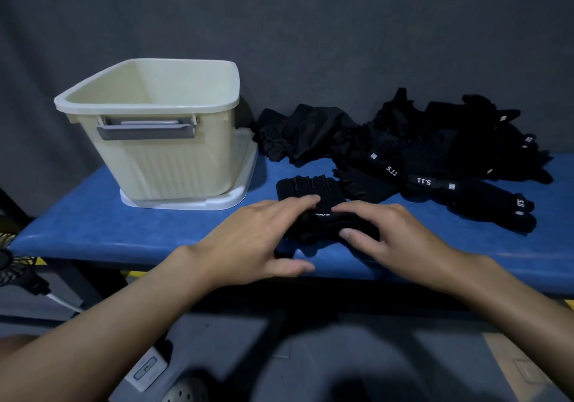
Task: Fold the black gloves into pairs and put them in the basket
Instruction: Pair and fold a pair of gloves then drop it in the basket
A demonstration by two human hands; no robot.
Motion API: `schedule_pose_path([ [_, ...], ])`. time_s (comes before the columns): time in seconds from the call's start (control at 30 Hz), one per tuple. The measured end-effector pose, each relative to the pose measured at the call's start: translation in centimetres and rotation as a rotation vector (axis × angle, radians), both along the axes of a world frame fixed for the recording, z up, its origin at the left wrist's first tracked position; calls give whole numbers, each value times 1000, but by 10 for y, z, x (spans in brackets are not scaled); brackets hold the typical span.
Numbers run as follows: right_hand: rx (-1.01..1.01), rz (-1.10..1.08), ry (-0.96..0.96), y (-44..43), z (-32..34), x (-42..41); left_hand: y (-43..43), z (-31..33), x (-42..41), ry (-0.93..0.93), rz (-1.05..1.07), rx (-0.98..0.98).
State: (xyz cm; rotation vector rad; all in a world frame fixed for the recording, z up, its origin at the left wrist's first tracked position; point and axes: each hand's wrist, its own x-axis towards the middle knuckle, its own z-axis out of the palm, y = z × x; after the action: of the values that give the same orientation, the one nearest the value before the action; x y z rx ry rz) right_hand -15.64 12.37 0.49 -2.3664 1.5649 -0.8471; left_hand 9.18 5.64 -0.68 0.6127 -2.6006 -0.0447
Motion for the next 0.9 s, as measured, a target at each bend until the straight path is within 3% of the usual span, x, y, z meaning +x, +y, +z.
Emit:
schedule_pose_path([
  [0.13, 2, -5, -32, 2, 4, 4, 1, -1, -6, 173, -9, -45],
  [0.37, -26, 72, -48, -2, 7, 2, 0, -3, -4, 211, 59, 227],
  [0.5, -30, 39, -143, -4, 6, 4, 0, -2, -4, 272, 51, 314],
  [0.6, 24, 19, -250, -3, 8, 6, 0, 1, -7, 360, 47, 261],
  [0.9, 40, -89, -459, -28, 11, 15, -10, 4, -20, 482, 214, 340],
])
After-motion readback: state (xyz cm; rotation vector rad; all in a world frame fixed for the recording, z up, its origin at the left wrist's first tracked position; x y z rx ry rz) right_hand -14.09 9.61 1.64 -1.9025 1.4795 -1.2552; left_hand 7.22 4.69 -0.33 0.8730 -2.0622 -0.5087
